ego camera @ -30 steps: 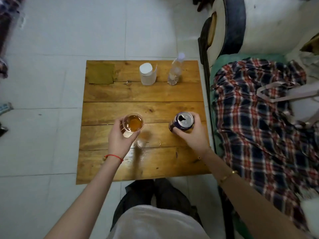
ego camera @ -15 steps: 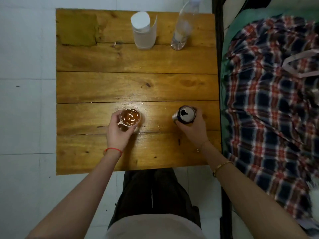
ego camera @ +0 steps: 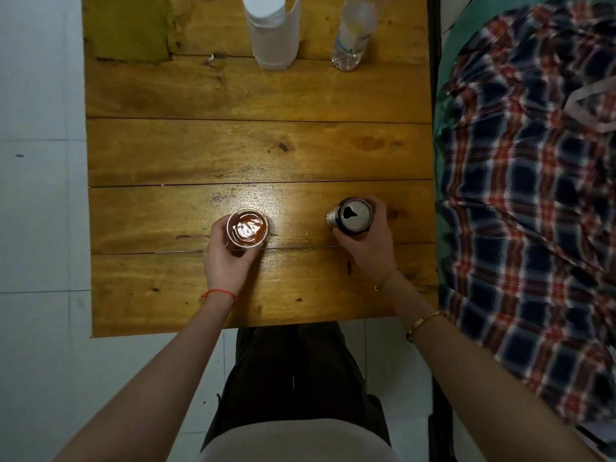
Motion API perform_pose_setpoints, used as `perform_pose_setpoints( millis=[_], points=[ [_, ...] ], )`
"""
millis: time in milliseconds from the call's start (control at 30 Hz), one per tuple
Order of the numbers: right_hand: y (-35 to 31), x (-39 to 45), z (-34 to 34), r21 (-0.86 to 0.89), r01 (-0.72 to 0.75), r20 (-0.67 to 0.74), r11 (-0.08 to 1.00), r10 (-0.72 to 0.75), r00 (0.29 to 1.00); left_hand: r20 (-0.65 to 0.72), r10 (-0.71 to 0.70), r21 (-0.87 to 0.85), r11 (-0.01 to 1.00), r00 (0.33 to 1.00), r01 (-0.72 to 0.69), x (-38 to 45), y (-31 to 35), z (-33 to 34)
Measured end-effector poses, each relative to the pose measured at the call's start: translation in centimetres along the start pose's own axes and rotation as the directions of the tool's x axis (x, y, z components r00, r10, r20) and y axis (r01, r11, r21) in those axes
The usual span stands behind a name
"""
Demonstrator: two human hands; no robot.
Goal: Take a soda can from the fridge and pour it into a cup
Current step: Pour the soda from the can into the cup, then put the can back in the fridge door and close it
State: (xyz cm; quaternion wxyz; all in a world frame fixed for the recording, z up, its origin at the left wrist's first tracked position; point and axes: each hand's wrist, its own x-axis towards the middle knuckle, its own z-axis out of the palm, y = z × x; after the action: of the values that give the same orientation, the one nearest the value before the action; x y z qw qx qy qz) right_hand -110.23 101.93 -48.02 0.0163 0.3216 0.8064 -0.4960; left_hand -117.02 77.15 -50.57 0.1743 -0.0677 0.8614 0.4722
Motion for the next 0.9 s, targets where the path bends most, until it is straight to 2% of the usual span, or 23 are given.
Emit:
perform_pose_setpoints(
  millis=[200,333,500,633,700,767,900],
  points=[
    [0.4,-0.5,-0.4,-0.032,0.042,0.014,0.999,-0.041,0.999,0.027,-0.014,0.005,1.000,1.000,0.014,-0.3,0.0,0.3],
    [0.6,-1.2,-1.0,-0.065,0.079,-0.026,0.995,-0.081,0.996,0.063,-0.077,0.025,0.997,0.995,0.076,-0.9,-0.3,0.2],
    [-1.1,-2.9,-2.2,-0.055,0.078,-0.033,0.995,-0.080,0.996,0.000,-0.176,-0.009,0.984,0.984,0.176,-3.5,0.2,-0.8],
    [-4.2,-5.2,-3.4,-0.063,0.076,-0.007,0.995,-0.077,0.997,-0.045,-0.172,-0.109,0.980,0.984,0.166,-6.7,3.2,-2.4],
    [-6.3,-6.7,-3.9,-0.061,0.099,0.017,0.993,-0.098,0.995,0.006,-0.182,-0.201,0.963,0.983,0.180,-7.7,5.0,-3.4],
    [-8.5,-8.5,-4.3,-0.028,0.143,0.056,0.989,-0.141,0.988,0.132,-0.210,-0.219,0.947,0.969,0.235,-8.4,6.6,-4.5],
    [-12.5,-11.6,-4.6,0.012,0.161,0.162,0.987,-0.161,0.974,0.345,-0.332,-0.251,0.869,0.878,0.427,-9.7,9.6,-6.2]
  ],
)
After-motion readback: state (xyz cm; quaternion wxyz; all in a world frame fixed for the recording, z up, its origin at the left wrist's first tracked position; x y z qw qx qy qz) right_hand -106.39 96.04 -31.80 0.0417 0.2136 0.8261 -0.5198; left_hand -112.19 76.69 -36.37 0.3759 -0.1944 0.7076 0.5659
